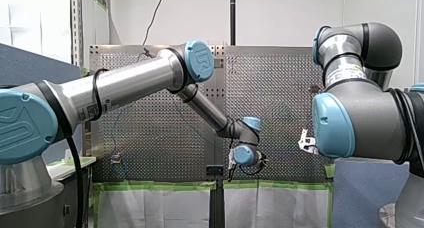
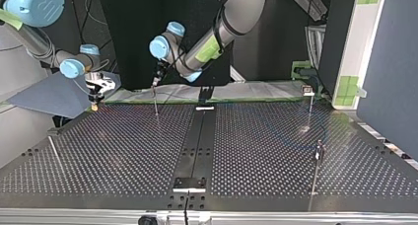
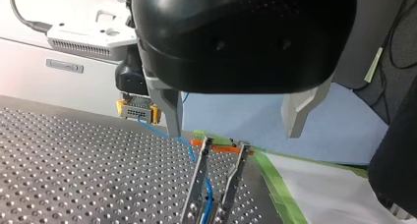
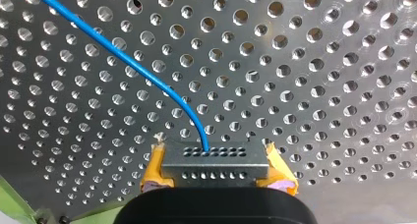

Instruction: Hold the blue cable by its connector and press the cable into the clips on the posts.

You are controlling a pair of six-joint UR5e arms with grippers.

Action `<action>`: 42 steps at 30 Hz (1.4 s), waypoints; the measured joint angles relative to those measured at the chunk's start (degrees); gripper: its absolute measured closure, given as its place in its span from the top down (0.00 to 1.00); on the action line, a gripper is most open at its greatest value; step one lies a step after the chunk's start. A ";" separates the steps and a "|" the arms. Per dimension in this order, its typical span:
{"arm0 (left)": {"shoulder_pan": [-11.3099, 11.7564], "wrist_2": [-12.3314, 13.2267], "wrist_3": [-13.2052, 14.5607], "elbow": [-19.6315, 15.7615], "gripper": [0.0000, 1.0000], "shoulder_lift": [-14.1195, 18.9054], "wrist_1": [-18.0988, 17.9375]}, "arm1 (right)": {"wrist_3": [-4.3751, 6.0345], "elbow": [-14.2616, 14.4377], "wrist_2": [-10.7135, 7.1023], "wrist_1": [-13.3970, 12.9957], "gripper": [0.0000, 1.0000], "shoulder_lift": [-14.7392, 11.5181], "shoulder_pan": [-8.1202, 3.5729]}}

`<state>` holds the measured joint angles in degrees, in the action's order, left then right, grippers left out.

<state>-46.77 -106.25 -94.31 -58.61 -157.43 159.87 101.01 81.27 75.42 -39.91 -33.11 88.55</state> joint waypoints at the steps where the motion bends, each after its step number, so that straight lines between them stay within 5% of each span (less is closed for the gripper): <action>1: 0.00 -0.05 -0.14 -0.19 1.00 -0.01 -0.37 | 0.00 0.00 0.00 0.00 0.00 -0.01 0.00; 42: -0.36 -2.63 0.25 -0.57 1.00 0.67 2.09 | 0.00 -0.01 0.00 0.02 0.00 -0.01 0.54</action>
<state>-47.13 -108.88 -94.05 -59.18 -156.75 161.96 101.00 81.26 75.42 -39.89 -33.12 89.10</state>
